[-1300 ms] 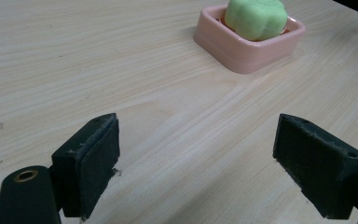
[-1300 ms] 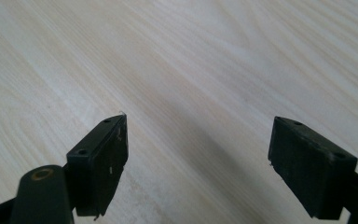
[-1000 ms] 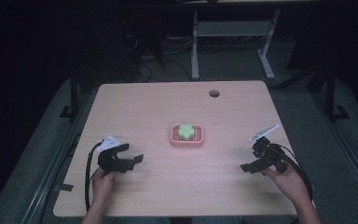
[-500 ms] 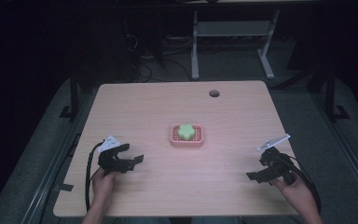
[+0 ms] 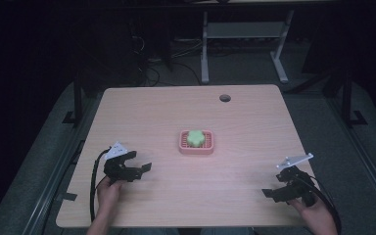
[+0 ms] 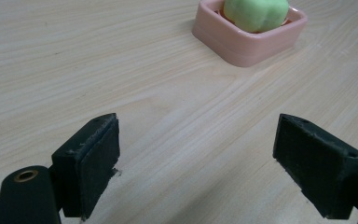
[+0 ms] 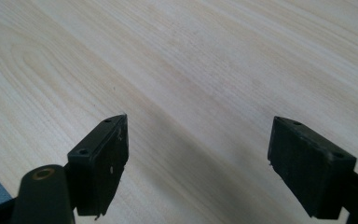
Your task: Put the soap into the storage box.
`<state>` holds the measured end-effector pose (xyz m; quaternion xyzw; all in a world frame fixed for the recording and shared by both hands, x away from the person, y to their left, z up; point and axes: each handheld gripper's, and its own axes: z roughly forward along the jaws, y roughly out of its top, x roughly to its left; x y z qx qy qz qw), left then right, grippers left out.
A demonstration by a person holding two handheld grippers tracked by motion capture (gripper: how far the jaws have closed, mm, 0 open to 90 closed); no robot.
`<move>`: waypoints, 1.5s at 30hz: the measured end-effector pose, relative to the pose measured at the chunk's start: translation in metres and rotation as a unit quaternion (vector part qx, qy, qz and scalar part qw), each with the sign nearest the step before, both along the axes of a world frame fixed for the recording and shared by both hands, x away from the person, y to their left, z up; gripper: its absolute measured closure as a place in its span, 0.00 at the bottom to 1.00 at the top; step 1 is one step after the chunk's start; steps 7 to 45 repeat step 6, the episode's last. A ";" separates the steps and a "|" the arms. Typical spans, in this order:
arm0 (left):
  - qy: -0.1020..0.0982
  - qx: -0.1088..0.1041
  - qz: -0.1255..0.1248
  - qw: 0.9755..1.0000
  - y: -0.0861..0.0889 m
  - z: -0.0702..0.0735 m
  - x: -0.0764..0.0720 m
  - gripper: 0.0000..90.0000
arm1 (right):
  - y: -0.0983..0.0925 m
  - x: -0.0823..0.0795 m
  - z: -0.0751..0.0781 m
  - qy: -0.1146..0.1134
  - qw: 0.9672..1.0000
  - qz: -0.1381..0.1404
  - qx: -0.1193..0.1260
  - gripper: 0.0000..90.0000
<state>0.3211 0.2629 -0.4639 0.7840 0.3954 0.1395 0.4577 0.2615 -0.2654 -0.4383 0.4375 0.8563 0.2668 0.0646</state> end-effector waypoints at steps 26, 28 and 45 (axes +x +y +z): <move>0.001 0.000 0.002 1.000 0.000 0.000 0.000 0.16 | 0.000 -0.017 -0.006 -0.029 0.999 -0.009 0.018 0.22; 0.001 0.000 0.002 1.000 0.000 0.000 0.000 0.16 | 0.000 -0.017 -0.006 -0.029 0.999 -0.009 0.018 0.22; 0.001 0.000 0.002 1.000 0.000 0.000 0.000 0.16 | 0.000 -0.017 -0.006 -0.029 0.999 -0.009 0.018 0.22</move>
